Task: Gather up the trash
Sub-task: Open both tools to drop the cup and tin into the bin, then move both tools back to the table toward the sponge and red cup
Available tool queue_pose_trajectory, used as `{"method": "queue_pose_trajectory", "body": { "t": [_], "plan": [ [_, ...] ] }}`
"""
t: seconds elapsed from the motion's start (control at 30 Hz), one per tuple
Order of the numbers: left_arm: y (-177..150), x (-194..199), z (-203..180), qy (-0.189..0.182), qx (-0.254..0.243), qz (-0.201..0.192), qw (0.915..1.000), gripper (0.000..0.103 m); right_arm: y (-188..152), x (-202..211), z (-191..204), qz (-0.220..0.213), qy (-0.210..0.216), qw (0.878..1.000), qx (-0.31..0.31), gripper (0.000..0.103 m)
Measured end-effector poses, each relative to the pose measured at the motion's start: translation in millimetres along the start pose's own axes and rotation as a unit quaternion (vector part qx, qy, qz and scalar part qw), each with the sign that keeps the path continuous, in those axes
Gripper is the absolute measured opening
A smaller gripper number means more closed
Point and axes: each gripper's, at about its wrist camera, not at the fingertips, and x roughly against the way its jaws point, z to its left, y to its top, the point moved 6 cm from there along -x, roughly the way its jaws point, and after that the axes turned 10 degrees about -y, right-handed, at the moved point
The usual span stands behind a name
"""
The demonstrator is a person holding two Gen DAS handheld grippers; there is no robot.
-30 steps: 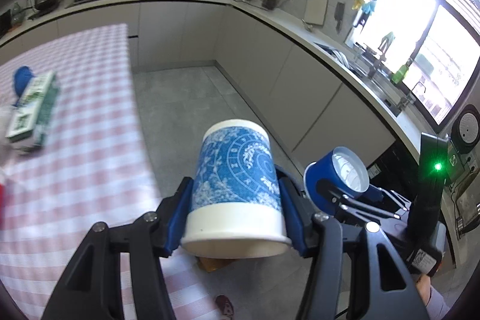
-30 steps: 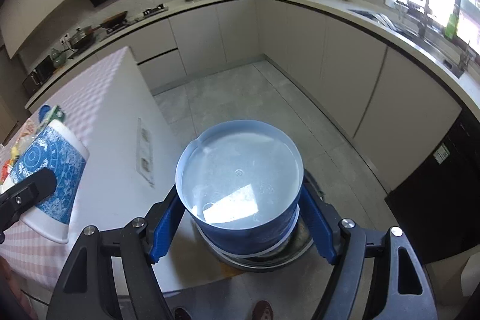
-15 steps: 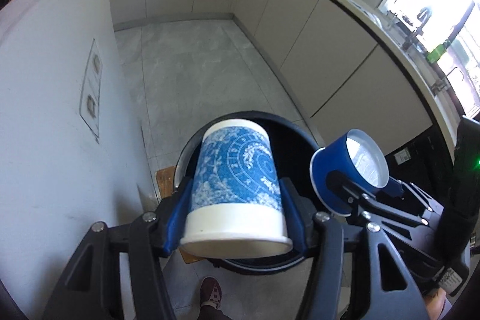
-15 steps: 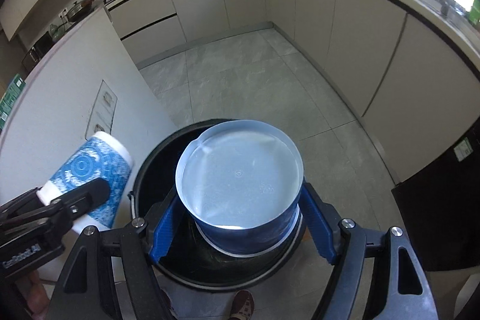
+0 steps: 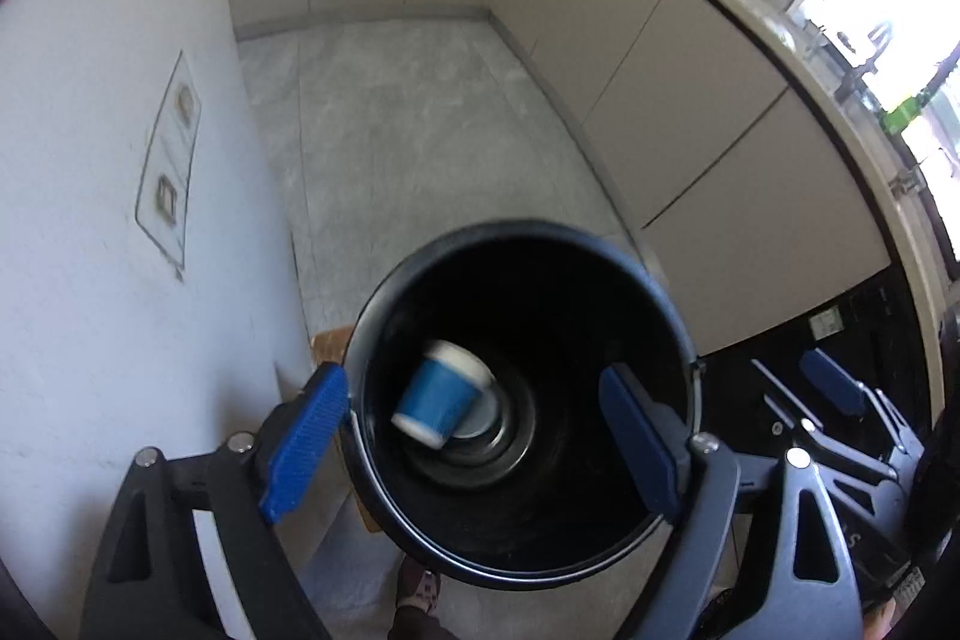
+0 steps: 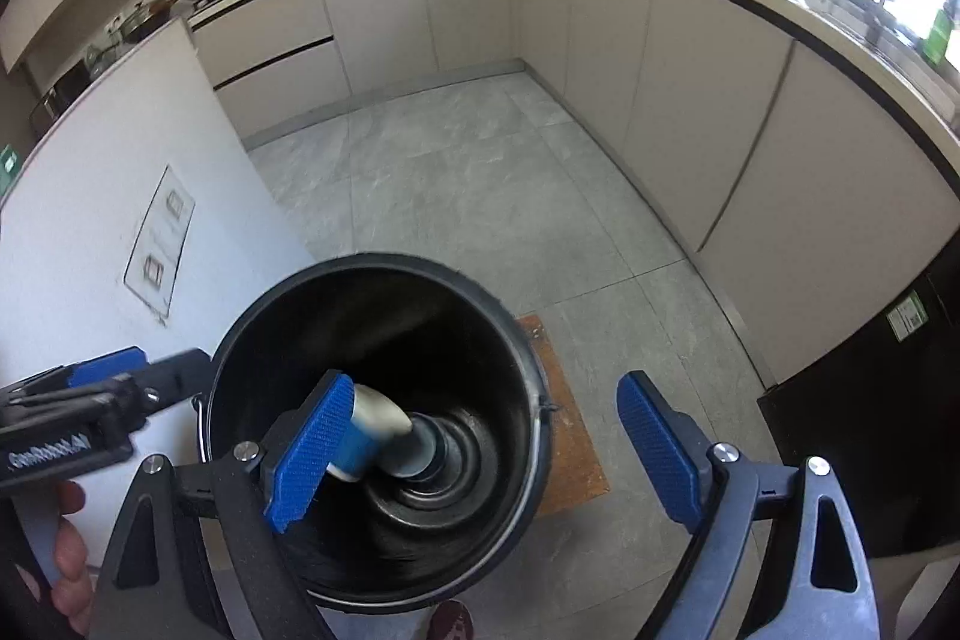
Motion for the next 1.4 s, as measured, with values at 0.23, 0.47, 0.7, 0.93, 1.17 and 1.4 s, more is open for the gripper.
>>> {"method": "queue_pose_trajectory", "body": {
  "t": [0.23, 0.47, 0.7, 0.93, 1.17, 1.4],
  "plan": [
    [-3.3, 48.9, -15.0, 0.017, -0.030, -0.013, 0.9993, 0.086, 5.2, 31.2, 1.8, 0.000, -0.002, 1.000, -0.016, 0.091],
    [-0.4, 109.5, -26.4, -0.007, -0.034, -0.028, 0.9990, 0.086, 10.2, 74.3, 17.6, -0.003, 0.015, 0.999, -0.037, 0.091],
    [8.2, 152.6, -12.3, -0.027, -0.031, -0.046, 0.9981, 0.086, 19.0, 124.1, 45.8, -0.030, 0.028, 0.999, -0.031, 0.091],
    [14.4, 204.4, 10.3, -0.042, -0.029, -0.080, 0.9955, 0.087, 31.8, 169.2, 94.4, -0.061, 0.053, 0.996, -0.025, 0.091],
    [13.1, 241.4, 49.8, -0.028, -0.020, -0.106, 0.9938, 0.087, 36.7, 199.0, 143.9, -0.082, 0.066, 0.994, -0.015, 0.091],
    [-0.5, 277.5, 123.9, 0.038, 0.010, -0.131, 0.9906, 0.087, 32.5, 223.1, 217.5, -0.090, 0.097, 0.991, 0.014, 0.091]
  ]
}}
